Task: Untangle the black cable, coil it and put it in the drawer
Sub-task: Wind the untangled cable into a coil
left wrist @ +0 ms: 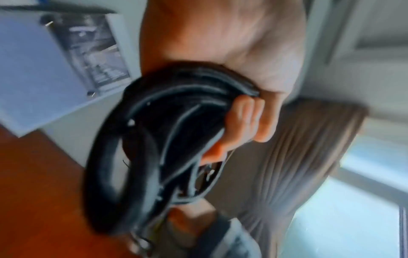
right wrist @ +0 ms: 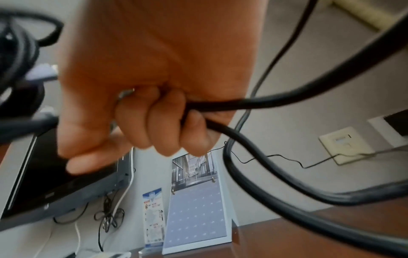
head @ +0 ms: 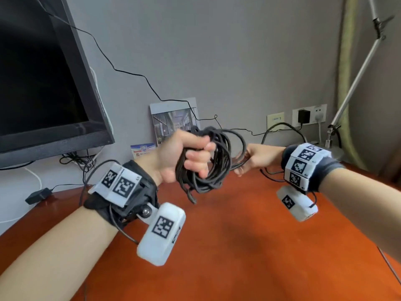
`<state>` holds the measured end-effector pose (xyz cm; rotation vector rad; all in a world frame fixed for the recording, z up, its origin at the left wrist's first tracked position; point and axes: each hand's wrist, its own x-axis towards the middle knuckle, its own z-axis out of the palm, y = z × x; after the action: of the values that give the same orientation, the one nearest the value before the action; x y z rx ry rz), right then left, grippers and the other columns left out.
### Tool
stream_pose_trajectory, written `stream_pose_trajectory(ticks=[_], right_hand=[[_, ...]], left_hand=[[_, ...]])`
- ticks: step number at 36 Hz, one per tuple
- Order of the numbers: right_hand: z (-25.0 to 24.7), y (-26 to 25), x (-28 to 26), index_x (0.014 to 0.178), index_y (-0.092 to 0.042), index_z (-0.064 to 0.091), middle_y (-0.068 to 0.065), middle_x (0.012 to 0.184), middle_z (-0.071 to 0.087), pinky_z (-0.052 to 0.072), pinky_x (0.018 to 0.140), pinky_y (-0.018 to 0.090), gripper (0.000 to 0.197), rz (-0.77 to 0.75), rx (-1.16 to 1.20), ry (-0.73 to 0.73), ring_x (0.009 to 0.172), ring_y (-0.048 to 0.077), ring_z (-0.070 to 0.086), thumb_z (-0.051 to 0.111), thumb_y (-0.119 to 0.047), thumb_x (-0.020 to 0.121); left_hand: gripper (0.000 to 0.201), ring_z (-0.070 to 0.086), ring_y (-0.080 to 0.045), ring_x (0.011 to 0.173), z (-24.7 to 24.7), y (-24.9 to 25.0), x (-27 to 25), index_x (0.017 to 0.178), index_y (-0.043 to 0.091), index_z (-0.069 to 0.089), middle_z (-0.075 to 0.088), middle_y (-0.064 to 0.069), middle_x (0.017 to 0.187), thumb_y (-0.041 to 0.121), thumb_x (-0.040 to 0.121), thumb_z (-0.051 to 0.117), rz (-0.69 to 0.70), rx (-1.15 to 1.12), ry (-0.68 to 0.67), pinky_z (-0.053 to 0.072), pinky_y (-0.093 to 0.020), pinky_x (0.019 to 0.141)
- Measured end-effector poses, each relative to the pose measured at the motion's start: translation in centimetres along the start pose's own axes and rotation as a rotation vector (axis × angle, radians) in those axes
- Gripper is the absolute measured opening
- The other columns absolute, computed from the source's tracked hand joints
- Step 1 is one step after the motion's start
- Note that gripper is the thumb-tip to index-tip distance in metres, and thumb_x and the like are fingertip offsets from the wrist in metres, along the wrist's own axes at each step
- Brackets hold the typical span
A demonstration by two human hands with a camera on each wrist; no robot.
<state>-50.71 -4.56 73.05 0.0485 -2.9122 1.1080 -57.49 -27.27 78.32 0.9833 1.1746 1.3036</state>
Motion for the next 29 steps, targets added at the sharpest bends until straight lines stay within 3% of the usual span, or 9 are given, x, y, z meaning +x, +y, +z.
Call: stream_pose_trajectory(ticks=[4,6,9,13,15,18,21,25,29], right_hand=[[0.1,-0.7,-1.4,0.067,-0.035,0.071,-0.016,0.056,0.059,0.035,0.050,0.019,0.030,0.046,0.043,-0.026,0.052,0.008,0.046,0.064,-0.006,0.072],[0.6,-1.0,-2.1,0.093,-0.041,0.066,-0.008,0.078,0.066,0.026,0.047,0.023,0.044,0.090,0.170,-0.059,0.055,0.013,0.036,0.052,-0.012,0.063],[1.6,-1.5,-2.9,0.130,-0.051,0.039,0.013,0.132,0.055,0.030,0.052,0.028,0.083,0.054,0.141,-0.171,0.072,0.029,0.043,0.053,-0.018,0.055],[3.9,-2.8,-3.9,0.146,-0.047,0.010,-0.009,0.131,0.046,0.042,0.084,0.010,0.104,0.040,-0.105,-0.143,0.108,0.006,0.049,0.075,-0.019,0.070],[5.3,-3.0,-3.7,0.143,-0.053,0.013,-0.010,0.108,0.042,0.042,0.089,0.019,0.102,0.011,-0.308,0.016,0.100,0.010,0.050,0.080,-0.037,0.067],[6.3,-2.3,-3.1,0.126,-0.043,0.045,-0.011,0.090,0.040,0.039,0.076,0.020,0.076,-0.106,-0.295,0.195,0.085,0.003,0.046,0.079,-0.045,0.058],[6.8,-1.6,-2.9,0.094,-0.030,0.051,-0.013,0.082,0.043,0.037,0.070,0.021,0.039,-0.192,-0.286,0.274,0.080,0.007,0.047,0.080,-0.033,0.067],[7.0,-0.9,-2.5,0.075,-0.036,0.047,-0.012,0.073,0.048,0.033,0.062,0.017,0.032,-0.273,-0.252,0.317,0.068,0.002,0.047,0.077,-0.026,0.073],[7.0,0.3,-2.6,0.083,-0.035,0.061,-0.012,0.070,0.061,0.041,0.063,0.012,0.023,-0.199,-0.088,0.247,0.062,-0.003,0.054,0.069,-0.014,0.078]], left_hand=[[0.029,0.023,-0.006,0.033,1.5,-1.8,0.8,0.062,0.017,0.028,0.026,0.007,0.039,0.013,0.082,0.049,-0.100,0.505,0.113,0.031,-0.022,0.049],[0.040,0.019,-0.007,0.037,1.8,-3.1,1.3,0.059,0.016,0.028,0.024,0.006,0.043,0.000,0.089,0.050,-0.140,0.647,0.175,0.018,-0.024,0.048],[0.039,0.019,-0.009,0.041,1.4,-4.8,1.8,0.064,0.016,0.030,0.025,0.004,0.046,-0.008,0.088,0.050,-0.202,0.766,0.217,0.017,-0.022,0.043],[0.033,0.025,-0.011,0.038,0.9,-5.4,2.0,0.060,0.010,0.038,0.032,0.001,0.045,-0.009,0.083,0.051,-0.286,0.796,0.208,0.024,-0.021,0.041],[0.032,0.027,-0.011,0.036,1.1,-5.6,2.2,0.059,0.008,0.041,0.035,0.000,0.044,-0.009,0.083,0.050,-0.319,0.780,0.178,0.027,-0.021,0.041],[0.030,0.030,-0.011,0.033,1.3,-5.3,2.3,0.060,0.006,0.045,0.037,-0.002,0.042,-0.009,0.085,0.049,-0.341,0.750,0.146,0.031,-0.024,0.045],[0.017,0.039,-0.012,0.033,1.1,-5.1,2.5,0.065,0.002,0.047,0.045,-0.002,0.042,-0.003,0.079,0.055,-0.328,0.752,0.120,0.042,-0.027,0.052],[0.012,0.052,-0.015,0.041,0.6,-5.7,2.8,0.070,0.000,0.052,0.055,-0.005,0.048,0.008,0.063,0.058,-0.270,0.742,0.187,0.047,-0.028,0.056],[0.012,0.055,-0.018,0.046,0.1,-6.7,3.1,0.059,0.004,0.056,0.056,-0.007,0.051,0.013,0.067,0.058,-0.179,0.769,0.270,0.048,-0.024,0.054]])
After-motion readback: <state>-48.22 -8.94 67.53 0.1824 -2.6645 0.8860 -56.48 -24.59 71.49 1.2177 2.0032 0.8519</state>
